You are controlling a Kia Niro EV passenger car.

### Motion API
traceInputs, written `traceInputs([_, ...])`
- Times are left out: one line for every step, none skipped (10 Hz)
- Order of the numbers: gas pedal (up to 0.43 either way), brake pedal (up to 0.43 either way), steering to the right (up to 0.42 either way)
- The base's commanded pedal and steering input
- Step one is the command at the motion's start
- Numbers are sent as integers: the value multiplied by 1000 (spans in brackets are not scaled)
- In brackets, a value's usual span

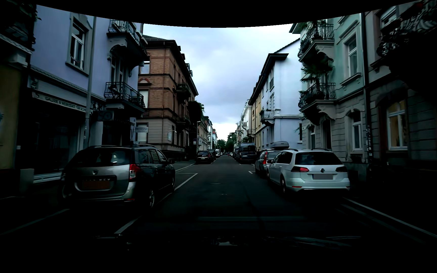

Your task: Follow the waypoints while adhering to traffic rules and regulations

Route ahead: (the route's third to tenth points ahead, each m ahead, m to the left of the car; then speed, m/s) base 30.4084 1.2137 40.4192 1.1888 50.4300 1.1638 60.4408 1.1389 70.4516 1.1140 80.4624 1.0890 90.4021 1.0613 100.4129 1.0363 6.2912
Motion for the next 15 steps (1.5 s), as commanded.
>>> traceInputs([110,0,-8])
traceInputs([110,0,-7])
traceInputs([118,0,-7])
traceInputs([118,0,-5])
traceInputs([118,0,-4])
traceInputs([118,0,-4])
traceInputs([118,0,-3])
traceInputs([118,0,-4])
traceInputs([118,0,-4])
traceInputs([118,0,-3])
traceInputs([118,0,-3])
traceInputs([118,0,-3])
traceInputs([118,0,-3])
traceInputs([118,0,-3])
traceInputs([118,0,-3])
